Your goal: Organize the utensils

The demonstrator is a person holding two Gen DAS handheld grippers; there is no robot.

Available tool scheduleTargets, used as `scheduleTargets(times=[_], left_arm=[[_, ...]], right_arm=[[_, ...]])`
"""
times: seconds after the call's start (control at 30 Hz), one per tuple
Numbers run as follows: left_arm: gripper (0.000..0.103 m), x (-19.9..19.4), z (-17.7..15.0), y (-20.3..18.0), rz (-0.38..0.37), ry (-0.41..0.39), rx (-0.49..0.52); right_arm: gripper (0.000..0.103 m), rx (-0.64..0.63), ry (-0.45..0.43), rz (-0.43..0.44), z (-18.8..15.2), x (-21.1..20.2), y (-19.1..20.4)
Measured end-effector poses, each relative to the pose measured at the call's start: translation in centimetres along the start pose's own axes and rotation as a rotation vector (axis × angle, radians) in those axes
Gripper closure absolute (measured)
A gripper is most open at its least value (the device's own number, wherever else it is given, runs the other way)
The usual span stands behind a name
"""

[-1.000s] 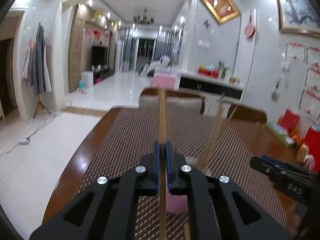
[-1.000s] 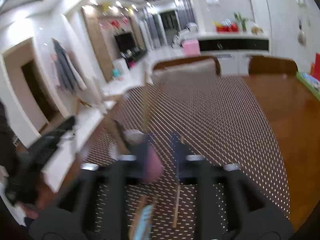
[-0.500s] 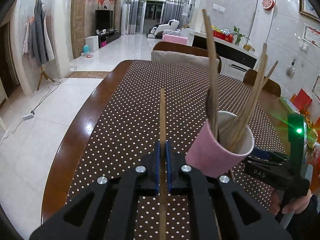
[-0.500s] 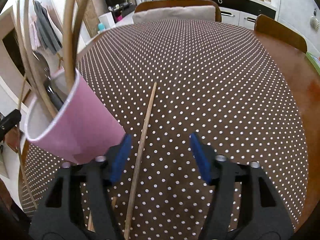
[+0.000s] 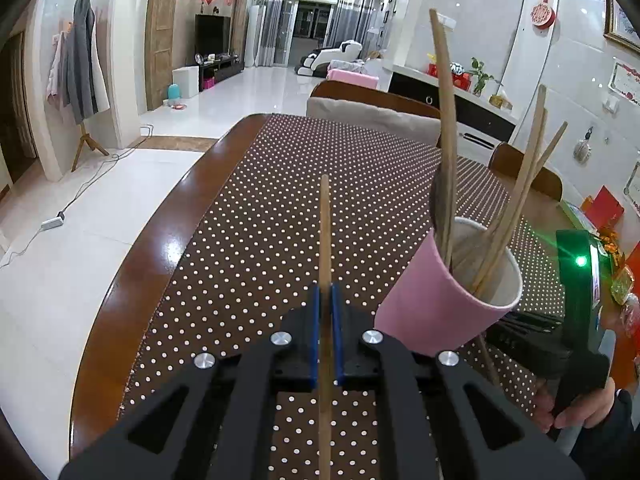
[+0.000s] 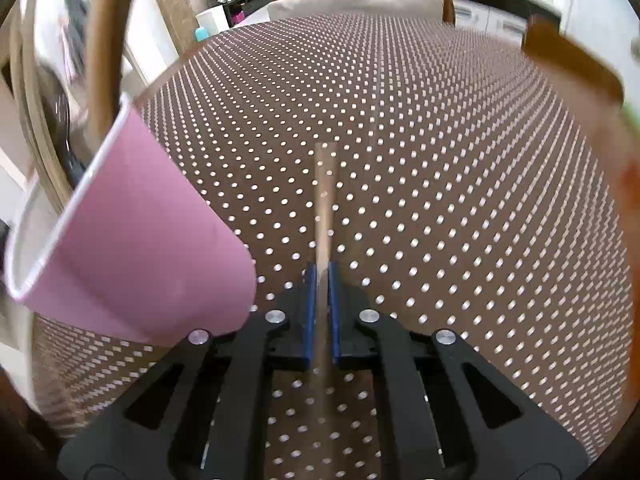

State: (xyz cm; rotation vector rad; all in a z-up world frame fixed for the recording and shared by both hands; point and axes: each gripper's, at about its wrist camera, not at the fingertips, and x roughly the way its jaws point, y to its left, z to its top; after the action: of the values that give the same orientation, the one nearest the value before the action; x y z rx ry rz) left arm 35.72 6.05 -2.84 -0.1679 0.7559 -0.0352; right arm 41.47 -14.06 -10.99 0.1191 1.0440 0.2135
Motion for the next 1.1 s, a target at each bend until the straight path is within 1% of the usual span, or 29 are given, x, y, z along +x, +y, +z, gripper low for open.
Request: scheduleTargets(times=[0.03,0.1,0.2,0.37,0.43,0.5,0.6,0.67,0.8,0.87,0.93,1.03,1.1], left_arm=[[0.097,-0.3,0.0,0.0,-0.002,-0.008,-0.002],[0.097,-1.1,0.1,-0.1,-0.009,-0.027,-0.004],[0.097,-2.5,0.4,-0.4,-0.018,-0.06,0.002],[0.097,-5.6,1.1,-1.8,-0.044,-0.152,0.025],[0.097,-6.5,1.5,-2.3,-0.052,-0.176,0.032],[0.097,-7.4,2.0,-2.8,-0.057,-0.204,0.036],[0.097,-8.8,2.8,-3.5,-0.073,-0.25,0.036],[0.097,-9.7,3.3,-3.9,-0.085,-0.275,0.039],[0.097,-11.6,4.2,-5.2,-0.105,-0.36,0.054],[0.097,-12.3,4.6,-6.0,-0.127,-0.405,0.07],[0.097,-12.8,4.9,-6.4,-0.147,-0.44,0.084],[0.097,-13.2,5.4,-7.0,-0.144,-0.492,0.087],[0.097,-13.4,5.8,-7.2,-0.145,-0.512,0.086]], right_arm=[[0.097,0.007,-0.013,0.005,0.0,-0.3,-0.2],[0.097,0.025,-0.071,0.025,-0.3,-2.0,-0.5],[0.097,0.058,-0.147,0.077,-0.7,-4.9,-0.5],[0.097,0.075,-0.355,0.114,-1.7,-11.1,-0.3],[0.097,0.073,-0.452,0.134,-1.9,-13.6,-0.1],[0.097,0.067,-0.516,0.14,-1.9,-15.2,0.2],[0.097,0.053,-0.639,0.148,-2.0,-17.9,0.7],[0.097,0.035,-0.691,0.153,-2.2,-19.0,1.2],[0.097,-0.024,-0.805,0.144,-1.9,-20.1,3.1],[0.097,-0.034,-0.865,0.163,-1.3,-20.1,3.4],[0.096,-0.051,-0.885,0.174,-0.4,-19.9,4.0],[0.096,-0.068,-0.909,0.175,0.9,-19.0,4.2],[0.096,-0.083,-0.927,0.183,1.5,-18.1,4.4]])
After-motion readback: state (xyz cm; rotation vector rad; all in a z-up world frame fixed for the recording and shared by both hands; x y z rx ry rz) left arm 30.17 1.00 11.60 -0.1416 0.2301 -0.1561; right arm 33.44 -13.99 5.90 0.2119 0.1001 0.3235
